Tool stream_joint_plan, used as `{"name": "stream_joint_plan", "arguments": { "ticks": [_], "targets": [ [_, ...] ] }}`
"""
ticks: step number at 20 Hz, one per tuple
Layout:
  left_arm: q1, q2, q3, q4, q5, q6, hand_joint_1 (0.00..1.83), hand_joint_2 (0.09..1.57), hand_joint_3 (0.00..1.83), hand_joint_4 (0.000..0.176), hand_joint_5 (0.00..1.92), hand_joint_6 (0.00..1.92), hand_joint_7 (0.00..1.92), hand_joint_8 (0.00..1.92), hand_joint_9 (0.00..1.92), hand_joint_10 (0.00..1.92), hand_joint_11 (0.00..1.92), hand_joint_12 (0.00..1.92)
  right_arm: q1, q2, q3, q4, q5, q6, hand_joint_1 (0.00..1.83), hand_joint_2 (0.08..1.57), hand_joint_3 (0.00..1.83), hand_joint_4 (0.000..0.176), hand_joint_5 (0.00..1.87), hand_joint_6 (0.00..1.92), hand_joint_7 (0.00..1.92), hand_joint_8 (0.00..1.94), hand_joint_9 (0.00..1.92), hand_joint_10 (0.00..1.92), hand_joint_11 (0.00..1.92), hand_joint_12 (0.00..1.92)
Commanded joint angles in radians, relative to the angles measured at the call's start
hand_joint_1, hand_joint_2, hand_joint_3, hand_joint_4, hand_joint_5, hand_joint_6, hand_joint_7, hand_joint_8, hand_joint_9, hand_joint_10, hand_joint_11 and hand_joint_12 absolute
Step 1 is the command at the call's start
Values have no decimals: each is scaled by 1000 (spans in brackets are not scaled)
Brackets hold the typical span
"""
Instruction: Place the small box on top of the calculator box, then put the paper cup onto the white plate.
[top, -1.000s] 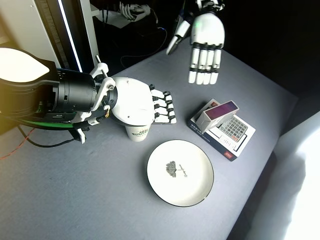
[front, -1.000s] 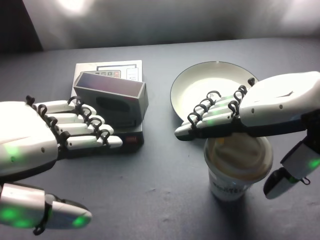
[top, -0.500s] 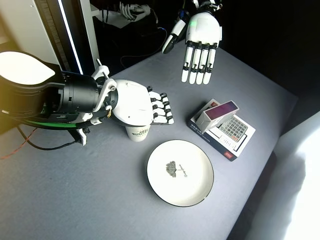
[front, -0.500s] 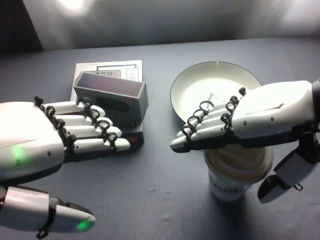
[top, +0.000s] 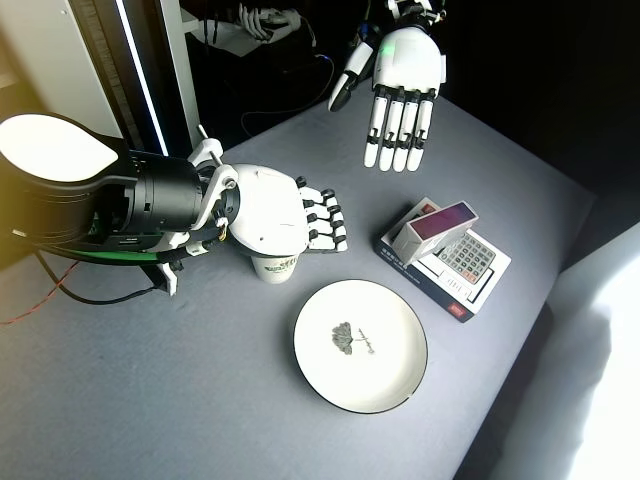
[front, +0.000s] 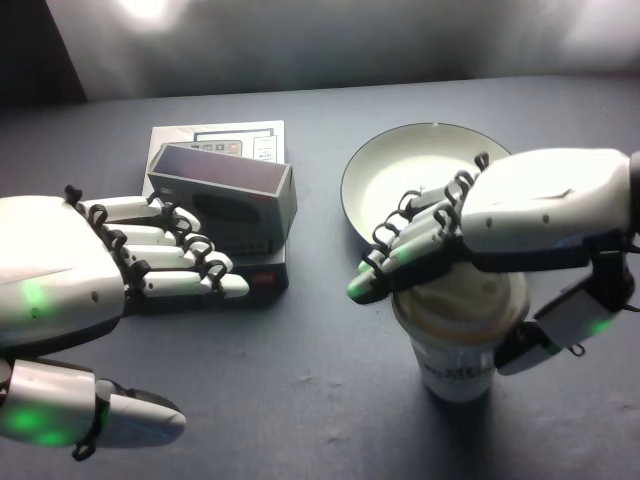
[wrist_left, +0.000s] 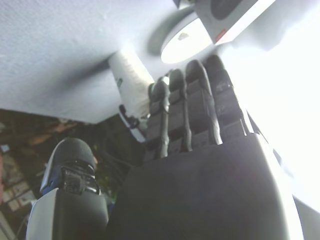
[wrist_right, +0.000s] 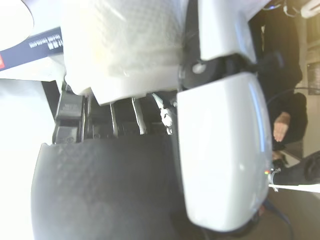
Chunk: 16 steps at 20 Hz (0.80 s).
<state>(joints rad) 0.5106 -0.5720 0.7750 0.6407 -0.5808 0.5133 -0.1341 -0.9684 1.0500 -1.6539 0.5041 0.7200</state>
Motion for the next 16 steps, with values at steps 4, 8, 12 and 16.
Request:
{"name": "stream_joint_plan", "arguments": {
  "ticks": [4,8,12,16],
  "targets": [
    [-13,0,9,-25,-93,-13,0,1223,0,0,278,7,301,8,274,6,0,488,-2,8,2,9,16,-1,1486,1142,0,0,827,1119,956,921,793,1179,789,1625],
    [-16,0,10,-27,-93,-13,0,1236,1,0,281,0,307,1,280,1,0,471,-2,8,1,9,20,0,1488,1127,2,0,834,1097,988,865,862,1106,796,1616],
    [-17,0,8,-27,-91,-13,0,1245,1,0,294,1,334,3,302,3,0,514,3,10,3,89,16,-42,1488,1134,2,0,815,1121,978,910,843,1116,780,1632],
    [-27,0,10,-20,-87,-13,0,1251,1,0,298,8,333,8,306,8,11,497,57,10,15,199,16,-78,1486,1138,2,0,813,1131,965,915,833,1141,773,1642]
  ]
}}
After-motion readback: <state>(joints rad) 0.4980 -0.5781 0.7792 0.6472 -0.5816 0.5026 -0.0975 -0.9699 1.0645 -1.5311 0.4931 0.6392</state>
